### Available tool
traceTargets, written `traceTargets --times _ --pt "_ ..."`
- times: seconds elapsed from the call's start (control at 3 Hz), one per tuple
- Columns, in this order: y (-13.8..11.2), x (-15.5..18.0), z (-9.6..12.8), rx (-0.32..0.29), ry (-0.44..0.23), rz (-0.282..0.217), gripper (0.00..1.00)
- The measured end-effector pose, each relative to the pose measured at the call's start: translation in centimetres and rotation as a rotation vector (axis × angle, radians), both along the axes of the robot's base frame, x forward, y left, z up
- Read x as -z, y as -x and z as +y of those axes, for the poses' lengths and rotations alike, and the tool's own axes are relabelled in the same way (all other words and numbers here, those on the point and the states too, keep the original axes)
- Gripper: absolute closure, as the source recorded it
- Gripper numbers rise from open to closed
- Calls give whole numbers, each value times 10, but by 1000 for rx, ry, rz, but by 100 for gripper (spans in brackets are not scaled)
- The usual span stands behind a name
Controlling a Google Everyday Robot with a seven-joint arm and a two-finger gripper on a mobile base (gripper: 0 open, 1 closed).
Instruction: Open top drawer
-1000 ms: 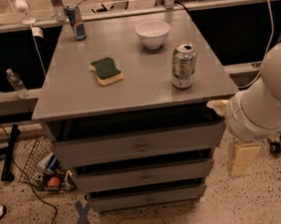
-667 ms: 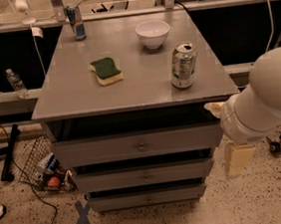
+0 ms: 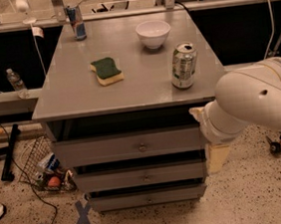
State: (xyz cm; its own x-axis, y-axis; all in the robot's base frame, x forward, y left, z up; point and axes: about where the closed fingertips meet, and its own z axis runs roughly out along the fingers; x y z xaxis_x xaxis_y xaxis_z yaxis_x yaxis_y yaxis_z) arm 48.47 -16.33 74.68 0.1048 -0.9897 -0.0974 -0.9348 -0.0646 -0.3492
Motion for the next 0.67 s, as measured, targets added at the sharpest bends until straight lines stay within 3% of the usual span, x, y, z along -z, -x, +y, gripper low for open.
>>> traceTargets --times 0.67 --pt "-24 43 18 -9 -50 23 0"
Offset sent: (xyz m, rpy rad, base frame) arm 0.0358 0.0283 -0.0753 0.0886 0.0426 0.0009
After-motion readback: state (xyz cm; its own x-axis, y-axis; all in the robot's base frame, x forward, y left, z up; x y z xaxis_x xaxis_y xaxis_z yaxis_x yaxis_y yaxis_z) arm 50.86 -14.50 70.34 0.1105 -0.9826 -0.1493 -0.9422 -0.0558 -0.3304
